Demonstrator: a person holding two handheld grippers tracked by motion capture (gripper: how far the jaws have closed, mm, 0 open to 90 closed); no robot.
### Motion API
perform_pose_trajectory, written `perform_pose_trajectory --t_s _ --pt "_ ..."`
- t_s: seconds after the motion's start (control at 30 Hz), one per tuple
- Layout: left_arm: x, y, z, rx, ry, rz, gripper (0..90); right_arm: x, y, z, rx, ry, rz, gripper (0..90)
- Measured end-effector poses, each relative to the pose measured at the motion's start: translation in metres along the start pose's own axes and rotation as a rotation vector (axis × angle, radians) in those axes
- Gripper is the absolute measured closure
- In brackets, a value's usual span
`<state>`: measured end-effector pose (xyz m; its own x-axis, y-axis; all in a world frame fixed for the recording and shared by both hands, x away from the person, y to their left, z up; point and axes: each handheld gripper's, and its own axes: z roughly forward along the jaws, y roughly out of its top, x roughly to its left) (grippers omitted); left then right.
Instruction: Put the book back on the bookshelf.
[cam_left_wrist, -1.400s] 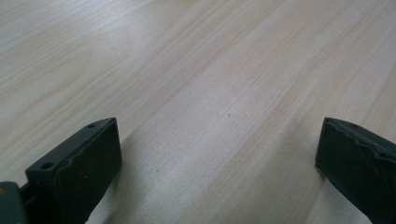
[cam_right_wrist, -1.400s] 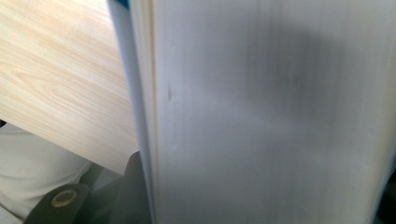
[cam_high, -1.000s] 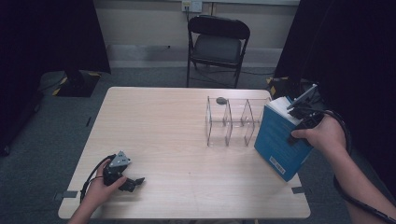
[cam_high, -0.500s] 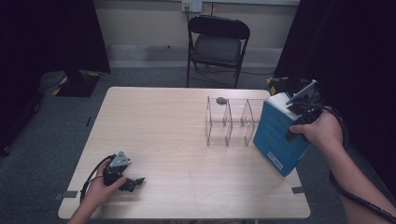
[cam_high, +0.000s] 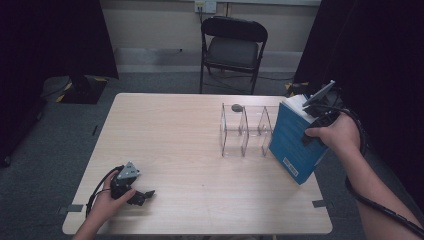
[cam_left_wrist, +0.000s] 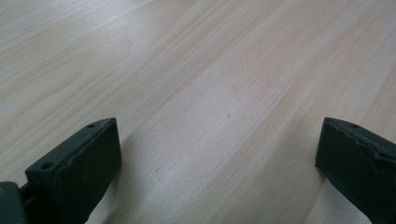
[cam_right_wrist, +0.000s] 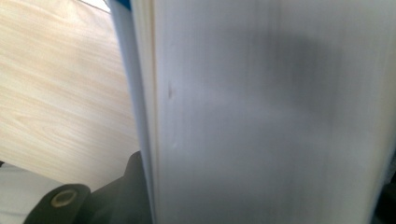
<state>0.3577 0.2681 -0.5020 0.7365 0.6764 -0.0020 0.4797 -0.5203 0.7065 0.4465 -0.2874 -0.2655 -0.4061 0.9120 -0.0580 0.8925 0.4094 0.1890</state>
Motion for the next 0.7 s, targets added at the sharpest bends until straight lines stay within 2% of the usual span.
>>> perform_pose_trajectory --t_s 0.27,0.37,0.63,0.7 --pt "0.000 0.000 0.000 0.000 0.000 0.000 0.0 -0.001 0.010 -0.001 -0.006 0.000 0.027 61.9" --pt "0.000 0.000 0.000 0.000 0.000 0.000 0.0 -0.001 0.013 0.000 -0.021 -0.008 0.037 61.9" --pt "0.000 0.000 0.000 0.001 0.002 0.007 0.0 -0.003 0.019 0.003 -0.048 0.006 0.089 61.9" --pt "0.000 0.000 0.000 0.001 0.002 0.007 0.0 -0.003 0.022 0.004 -0.048 -0.002 0.087 61.9"
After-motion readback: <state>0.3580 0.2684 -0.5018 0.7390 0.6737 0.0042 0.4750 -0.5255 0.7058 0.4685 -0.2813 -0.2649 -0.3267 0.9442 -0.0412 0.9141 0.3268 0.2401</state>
